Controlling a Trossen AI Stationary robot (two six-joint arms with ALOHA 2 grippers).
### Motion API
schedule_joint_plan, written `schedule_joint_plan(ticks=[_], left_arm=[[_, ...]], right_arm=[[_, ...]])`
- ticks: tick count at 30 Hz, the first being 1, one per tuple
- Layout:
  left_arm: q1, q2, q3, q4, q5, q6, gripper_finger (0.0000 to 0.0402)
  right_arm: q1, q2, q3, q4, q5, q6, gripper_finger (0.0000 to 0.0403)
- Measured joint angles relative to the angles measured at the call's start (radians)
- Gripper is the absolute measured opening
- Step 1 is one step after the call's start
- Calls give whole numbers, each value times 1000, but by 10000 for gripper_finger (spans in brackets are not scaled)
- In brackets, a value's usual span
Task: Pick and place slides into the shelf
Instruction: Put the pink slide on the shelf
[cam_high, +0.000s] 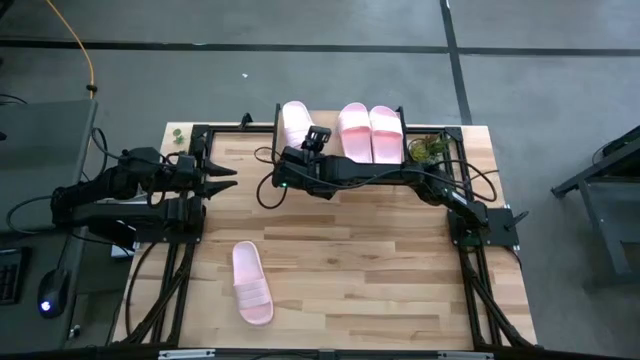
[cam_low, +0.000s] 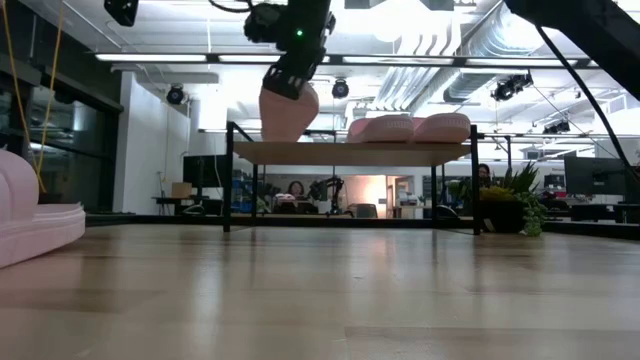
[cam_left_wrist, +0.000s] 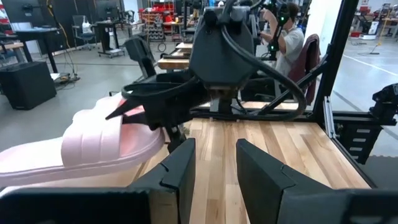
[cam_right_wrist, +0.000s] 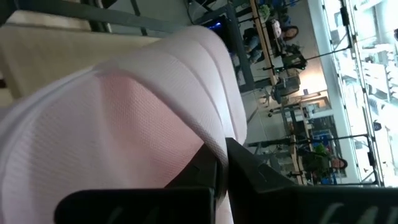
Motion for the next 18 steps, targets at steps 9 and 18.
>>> schedule_joint_plan(ticks=[9,18], left_arm=[[0,44,0,15,0,0,101],[0,68,0,32,0,0,101]], right_arm=[[-15,10,0,33,-15,1,0],[-15,11,0,83,-63,-6,0]])
